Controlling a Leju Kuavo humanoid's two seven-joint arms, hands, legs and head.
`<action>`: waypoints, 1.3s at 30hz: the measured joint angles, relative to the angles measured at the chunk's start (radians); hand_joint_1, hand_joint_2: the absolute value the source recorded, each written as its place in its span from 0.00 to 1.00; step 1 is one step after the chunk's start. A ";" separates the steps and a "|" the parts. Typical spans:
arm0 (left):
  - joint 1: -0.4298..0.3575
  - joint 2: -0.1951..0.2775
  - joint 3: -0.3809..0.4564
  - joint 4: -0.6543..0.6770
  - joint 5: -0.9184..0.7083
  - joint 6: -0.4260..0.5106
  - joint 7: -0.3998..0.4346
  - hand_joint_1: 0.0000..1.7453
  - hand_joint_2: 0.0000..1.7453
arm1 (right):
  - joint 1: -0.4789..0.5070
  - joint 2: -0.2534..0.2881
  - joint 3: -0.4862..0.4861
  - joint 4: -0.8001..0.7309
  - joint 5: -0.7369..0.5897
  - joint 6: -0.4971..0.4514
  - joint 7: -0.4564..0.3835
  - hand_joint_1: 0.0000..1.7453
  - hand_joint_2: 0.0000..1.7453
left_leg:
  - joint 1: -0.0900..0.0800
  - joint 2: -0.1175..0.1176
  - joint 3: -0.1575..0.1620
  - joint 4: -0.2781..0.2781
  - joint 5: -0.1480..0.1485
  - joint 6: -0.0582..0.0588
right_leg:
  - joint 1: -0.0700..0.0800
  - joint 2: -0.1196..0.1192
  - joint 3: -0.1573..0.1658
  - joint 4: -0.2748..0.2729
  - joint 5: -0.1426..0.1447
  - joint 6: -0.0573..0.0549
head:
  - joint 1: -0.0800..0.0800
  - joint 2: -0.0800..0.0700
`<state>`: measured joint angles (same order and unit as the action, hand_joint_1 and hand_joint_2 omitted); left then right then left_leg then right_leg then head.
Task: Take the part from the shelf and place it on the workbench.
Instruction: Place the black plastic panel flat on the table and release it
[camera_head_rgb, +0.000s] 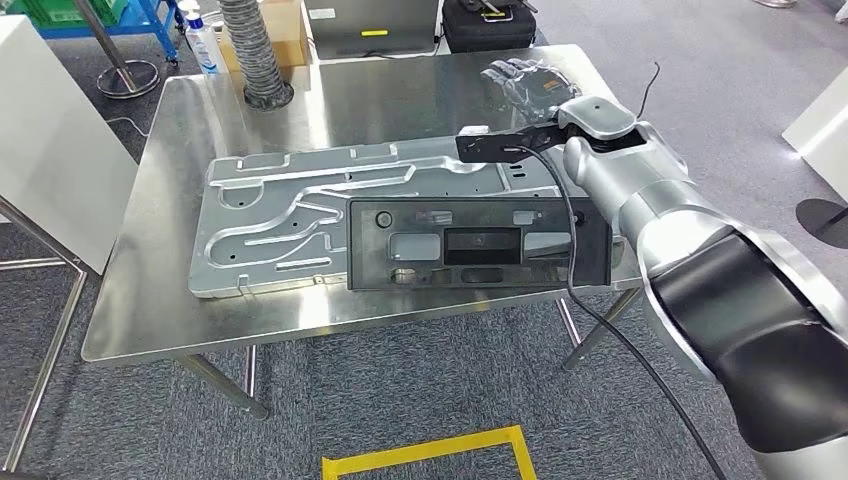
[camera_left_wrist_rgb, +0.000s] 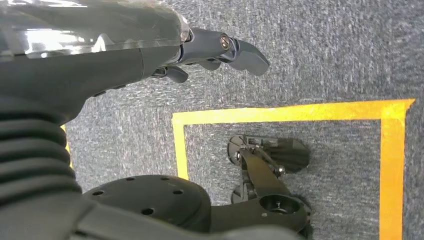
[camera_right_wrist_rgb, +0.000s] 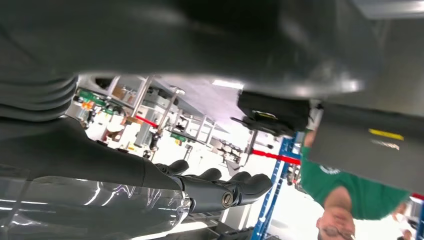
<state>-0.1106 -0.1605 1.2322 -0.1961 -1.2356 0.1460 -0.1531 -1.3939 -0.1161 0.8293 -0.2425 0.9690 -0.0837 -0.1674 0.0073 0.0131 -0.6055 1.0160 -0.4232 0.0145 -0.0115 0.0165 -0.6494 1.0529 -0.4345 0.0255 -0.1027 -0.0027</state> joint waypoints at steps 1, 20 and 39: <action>0.000 0.000 0.002 0.000 0.001 -0.001 0.005 0.00 0.00 | 0.000 0.004 -0.006 0.001 -0.001 -0.001 -0.001 0.00 0.00 | 0.000 0.003 0.001 -0.004 0.004 0.005 | -0.001 -0.001 -0.018 0.041 -0.027 0.004 | 0.000 0.000; 0.005 0.003 0.018 0.000 -0.009 -0.008 0.045 0.00 0.00 | 0.009 0.034 -0.090 0.019 -0.001 -0.019 0.003 0.00 0.00 | -0.002 0.001 -0.094 0.287 -0.176 -0.033 | 0.005 0.004 -0.026 -0.022 0.058 -0.053 | 0.000 0.000; -0.009 0.010 0.018 0.000 -0.020 -0.017 0.044 0.00 0.00 | 0.055 0.031 -0.154 0.009 0.041 -0.094 0.006 0.00 0.00 | -0.001 0.034 -0.046 -0.012 0.049 -0.007 | -0.018 0.003 -0.008 0.122 -0.028 0.033 | 0.000 0.000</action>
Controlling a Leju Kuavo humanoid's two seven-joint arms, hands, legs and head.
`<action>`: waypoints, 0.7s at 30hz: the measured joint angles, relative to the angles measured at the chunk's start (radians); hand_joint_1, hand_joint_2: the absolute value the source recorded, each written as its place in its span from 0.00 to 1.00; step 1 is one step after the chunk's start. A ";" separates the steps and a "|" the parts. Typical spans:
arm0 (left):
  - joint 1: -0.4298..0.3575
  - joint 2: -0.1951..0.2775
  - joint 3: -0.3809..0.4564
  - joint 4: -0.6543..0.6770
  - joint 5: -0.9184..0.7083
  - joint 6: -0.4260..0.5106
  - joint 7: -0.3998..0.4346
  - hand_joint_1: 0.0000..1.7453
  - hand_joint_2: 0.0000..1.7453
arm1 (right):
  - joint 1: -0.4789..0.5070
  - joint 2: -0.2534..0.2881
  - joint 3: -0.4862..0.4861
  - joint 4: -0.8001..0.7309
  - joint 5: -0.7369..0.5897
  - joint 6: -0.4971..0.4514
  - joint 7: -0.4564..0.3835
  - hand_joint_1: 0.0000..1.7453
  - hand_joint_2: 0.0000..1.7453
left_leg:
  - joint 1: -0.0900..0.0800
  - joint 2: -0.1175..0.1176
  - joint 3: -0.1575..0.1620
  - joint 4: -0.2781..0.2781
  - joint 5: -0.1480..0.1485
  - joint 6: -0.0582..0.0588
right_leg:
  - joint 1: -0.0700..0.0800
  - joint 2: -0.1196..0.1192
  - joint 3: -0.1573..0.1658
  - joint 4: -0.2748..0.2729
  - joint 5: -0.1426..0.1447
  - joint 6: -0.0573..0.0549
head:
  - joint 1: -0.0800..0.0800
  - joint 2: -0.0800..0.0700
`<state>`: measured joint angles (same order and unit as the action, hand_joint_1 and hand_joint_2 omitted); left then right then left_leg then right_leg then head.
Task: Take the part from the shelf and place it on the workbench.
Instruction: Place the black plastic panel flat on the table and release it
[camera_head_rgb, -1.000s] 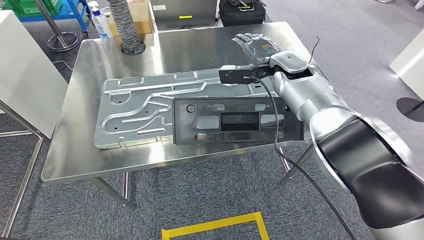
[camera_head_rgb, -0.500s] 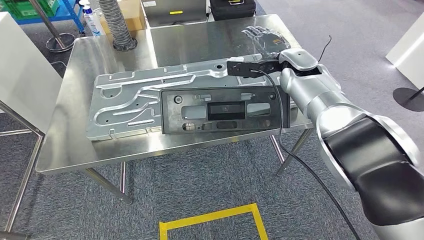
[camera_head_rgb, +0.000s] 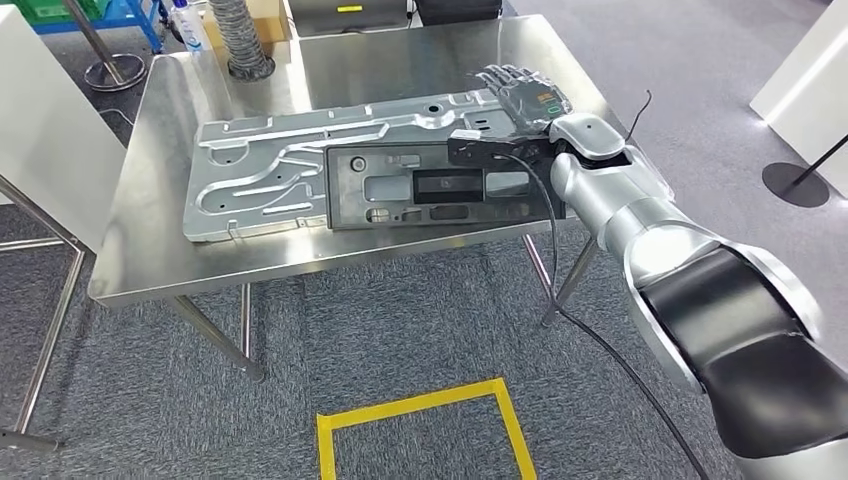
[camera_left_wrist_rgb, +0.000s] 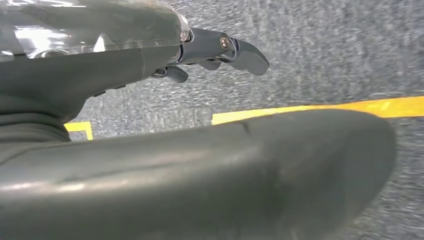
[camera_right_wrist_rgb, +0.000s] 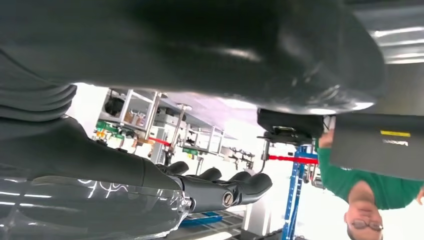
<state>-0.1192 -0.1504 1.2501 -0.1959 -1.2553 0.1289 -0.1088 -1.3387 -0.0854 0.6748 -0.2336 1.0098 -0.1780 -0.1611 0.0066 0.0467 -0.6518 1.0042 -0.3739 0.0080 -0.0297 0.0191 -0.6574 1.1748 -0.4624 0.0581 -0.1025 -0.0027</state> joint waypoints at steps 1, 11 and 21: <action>0.001 0.001 0.000 0.000 0.000 0.000 0.001 0.00 0.00 | 0.001 0.001 -0.002 -0.003 0.003 -0.002 0.002 0.00 0.00 | 0.001 -0.001 -0.011 0.007 0.007 -0.007 | -0.001 0.006 0.045 -0.061 -0.006 -0.003 | -0.001 0.000; 0.010 0.003 0.000 0.000 -0.005 -0.013 0.009 0.00 0.00 | 0.006 -0.009 -0.019 -0.013 0.020 -0.010 0.010 0.00 0.00 | 0.011 -0.027 -0.097 0.285 -0.179 -0.038 | 0.015 0.016 0.020 -0.136 0.043 -0.077 | -0.004 0.000; 0.005 0.008 -0.001 -0.001 -0.007 -0.026 -0.004 0.00 0.00 | 0.037 -0.029 -0.076 -0.019 0.014 -0.057 0.011 0.00 0.00 | -0.033 -0.033 0.160 -0.022 -0.114 0.041 | 0.022 0.023 -0.041 -0.169 0.139 -0.064 | -0.004 0.000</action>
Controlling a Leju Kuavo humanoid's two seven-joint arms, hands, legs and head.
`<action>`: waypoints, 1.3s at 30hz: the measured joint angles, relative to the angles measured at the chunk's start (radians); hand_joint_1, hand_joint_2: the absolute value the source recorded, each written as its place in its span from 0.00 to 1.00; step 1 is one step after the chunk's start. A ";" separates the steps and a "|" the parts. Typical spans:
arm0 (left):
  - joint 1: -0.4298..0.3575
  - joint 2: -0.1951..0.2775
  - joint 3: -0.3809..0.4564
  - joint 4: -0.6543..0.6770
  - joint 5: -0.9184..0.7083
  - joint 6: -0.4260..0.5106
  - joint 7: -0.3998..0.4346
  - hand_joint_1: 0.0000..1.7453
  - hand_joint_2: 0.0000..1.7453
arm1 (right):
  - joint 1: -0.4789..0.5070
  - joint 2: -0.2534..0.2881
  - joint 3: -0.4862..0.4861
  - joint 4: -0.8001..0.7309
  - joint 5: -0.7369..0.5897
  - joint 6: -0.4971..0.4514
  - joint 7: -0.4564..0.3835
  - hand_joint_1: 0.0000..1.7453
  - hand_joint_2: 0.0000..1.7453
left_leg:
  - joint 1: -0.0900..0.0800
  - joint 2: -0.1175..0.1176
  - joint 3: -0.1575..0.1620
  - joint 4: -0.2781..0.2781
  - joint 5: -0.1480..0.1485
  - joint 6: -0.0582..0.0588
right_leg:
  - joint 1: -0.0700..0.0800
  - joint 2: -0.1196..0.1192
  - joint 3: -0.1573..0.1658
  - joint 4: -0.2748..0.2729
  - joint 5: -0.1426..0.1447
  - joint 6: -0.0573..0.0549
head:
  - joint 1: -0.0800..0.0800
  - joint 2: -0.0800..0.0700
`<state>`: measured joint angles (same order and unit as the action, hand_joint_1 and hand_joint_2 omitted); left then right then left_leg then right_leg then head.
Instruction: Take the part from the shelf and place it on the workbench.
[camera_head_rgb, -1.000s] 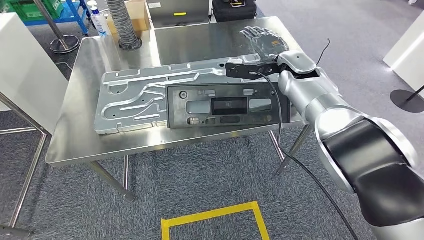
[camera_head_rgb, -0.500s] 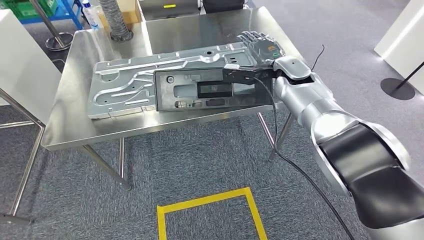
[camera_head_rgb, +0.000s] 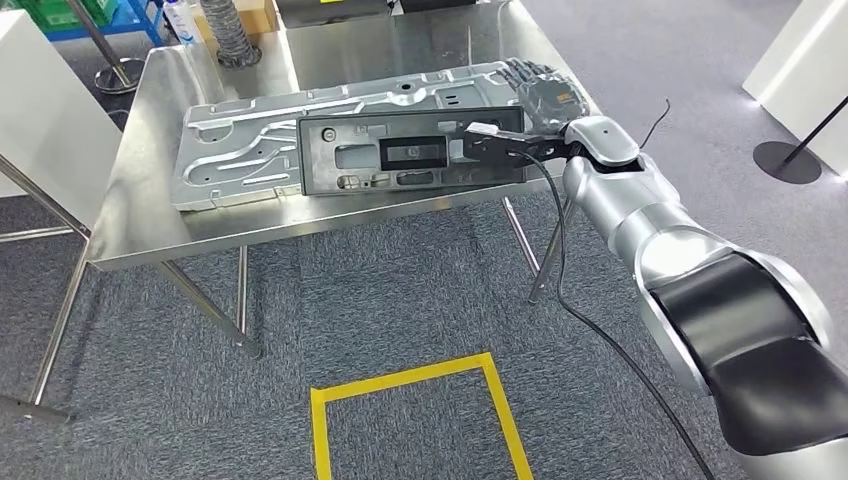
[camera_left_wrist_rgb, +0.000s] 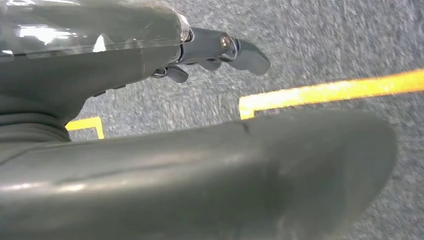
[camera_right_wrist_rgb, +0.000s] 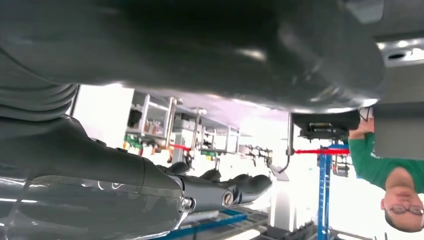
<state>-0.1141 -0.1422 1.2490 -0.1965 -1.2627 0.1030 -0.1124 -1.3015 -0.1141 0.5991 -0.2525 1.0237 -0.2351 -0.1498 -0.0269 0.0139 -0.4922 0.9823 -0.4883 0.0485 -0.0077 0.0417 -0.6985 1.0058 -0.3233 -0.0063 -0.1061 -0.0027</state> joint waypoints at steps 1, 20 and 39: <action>0.002 0.000 0.000 0.000 0.000 0.000 0.000 0.00 0.00 | 0.006 0.000 -0.010 -0.001 -0.002 -0.005 0.000 0.00 0.00 | 0.002 0.003 0.000 -0.022 0.022 0.000 | 0.001 -0.001 0.000 -0.009 0.000 0.005 | 0.000 0.000; 0.037 0.000 0.012 0.001 0.045 0.016 0.006 0.00 0.00 | 0.392 0.018 -0.505 -0.058 -0.290 -0.257 -0.119 0.00 0.00 | 0.072 0.027 -0.211 0.224 -0.043 -0.078 | -0.026 0.027 0.067 0.039 -0.111 0.010 | -0.004 0.000; 0.012 -0.006 0.028 0.000 0.044 0.035 0.031 0.00 0.00 | 1.140 0.123 -1.142 -0.110 -0.665 -0.133 -0.104 0.00 1.00 | 0.014 0.011 -0.060 -0.030 0.060 0.005 | -0.001 -0.026 -0.022 0.301 -0.185 0.056 | -0.003 0.000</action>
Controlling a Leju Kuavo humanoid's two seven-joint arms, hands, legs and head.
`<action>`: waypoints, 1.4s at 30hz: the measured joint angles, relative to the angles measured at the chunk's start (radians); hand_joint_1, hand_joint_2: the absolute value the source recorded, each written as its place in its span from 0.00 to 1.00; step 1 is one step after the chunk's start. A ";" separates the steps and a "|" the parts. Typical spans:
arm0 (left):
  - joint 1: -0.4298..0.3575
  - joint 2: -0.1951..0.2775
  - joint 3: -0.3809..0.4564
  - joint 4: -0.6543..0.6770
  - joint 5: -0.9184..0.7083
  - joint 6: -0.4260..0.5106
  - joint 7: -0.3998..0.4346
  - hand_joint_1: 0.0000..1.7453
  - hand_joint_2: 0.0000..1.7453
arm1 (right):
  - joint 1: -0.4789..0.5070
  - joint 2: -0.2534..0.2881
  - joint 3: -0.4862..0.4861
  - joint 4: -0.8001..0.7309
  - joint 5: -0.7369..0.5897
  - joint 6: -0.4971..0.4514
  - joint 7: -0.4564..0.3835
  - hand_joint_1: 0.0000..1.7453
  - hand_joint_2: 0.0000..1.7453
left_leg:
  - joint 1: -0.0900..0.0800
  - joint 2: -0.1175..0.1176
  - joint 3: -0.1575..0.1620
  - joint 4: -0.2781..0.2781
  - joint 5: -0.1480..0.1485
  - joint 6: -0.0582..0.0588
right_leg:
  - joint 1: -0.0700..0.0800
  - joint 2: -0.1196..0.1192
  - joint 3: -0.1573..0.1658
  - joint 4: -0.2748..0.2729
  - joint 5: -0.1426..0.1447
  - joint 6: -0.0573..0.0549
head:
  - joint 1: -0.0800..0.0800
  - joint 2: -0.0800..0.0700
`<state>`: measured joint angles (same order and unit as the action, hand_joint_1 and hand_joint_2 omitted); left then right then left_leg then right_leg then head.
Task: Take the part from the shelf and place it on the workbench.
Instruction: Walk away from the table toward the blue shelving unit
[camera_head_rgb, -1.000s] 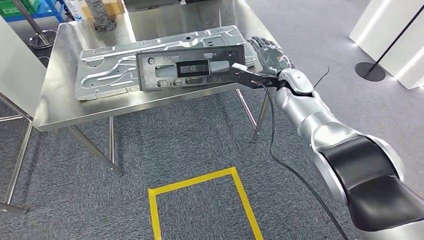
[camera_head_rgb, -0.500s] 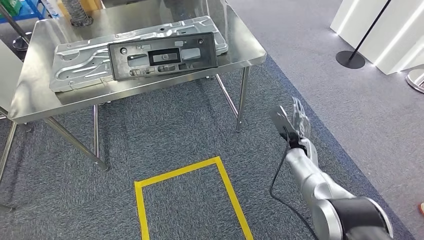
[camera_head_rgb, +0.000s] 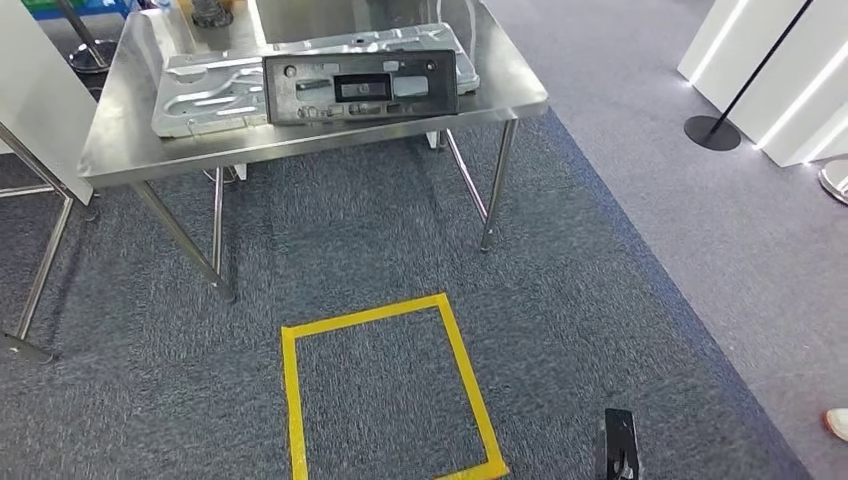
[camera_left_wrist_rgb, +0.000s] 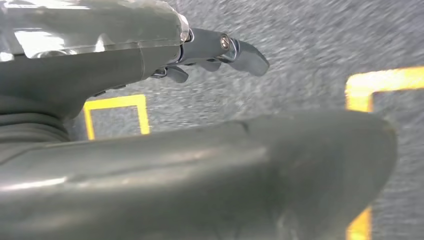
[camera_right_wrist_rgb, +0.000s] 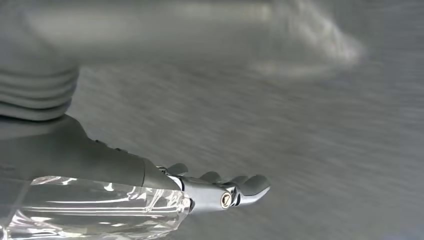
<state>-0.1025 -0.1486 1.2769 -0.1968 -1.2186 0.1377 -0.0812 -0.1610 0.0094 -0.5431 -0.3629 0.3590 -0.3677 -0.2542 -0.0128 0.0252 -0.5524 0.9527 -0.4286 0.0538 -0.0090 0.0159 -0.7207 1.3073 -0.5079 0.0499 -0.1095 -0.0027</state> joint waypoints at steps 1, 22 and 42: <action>-0.001 -0.002 0.000 0.000 -0.003 0.000 0.003 0.00 0.00 | 0.014 0.013 -0.010 0.008 -0.005 0.018 0.023 0.00 1.00 | 0.005 -0.003 -0.028 0.011 0.012 -0.007 | -0.004 0.001 0.039 -0.021 0.032 0.006 | 0.000 0.000; -0.025 -0.015 -0.073 0.000 -0.102 0.035 0.047 0.00 1.00 | 0.025 0.018 0.136 0.180 0.229 0.249 0.268 0.00 0.00 | 0.020 -0.021 0.141 0.005 -0.131 -0.049 | -0.011 -0.067 0.093 -0.299 0.112 -0.014 | 0.000 0.000; 0.024 0.009 -0.338 -0.049 0.171 -0.002 0.070 0.00 0.75 | 0.101 0.029 0.248 0.181 0.097 0.313 0.268 0.00 0.75 | 0.000 -0.030 -0.015 0.207 -0.186 -0.054 | -0.006 -0.029 0.169 -0.306 0.035 -0.065 | -0.001 0.000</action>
<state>-0.0782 -0.1393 0.9387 -0.2460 -1.0477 0.1360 -0.0115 -0.0604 0.0383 -0.2952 -0.1823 0.4556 -0.0546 0.0142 -0.0130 -0.0047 -0.5677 1.1592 -0.6142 0.0003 -0.0146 -0.0134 -0.5518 1.0014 -0.4734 -0.0155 -0.1101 -0.0027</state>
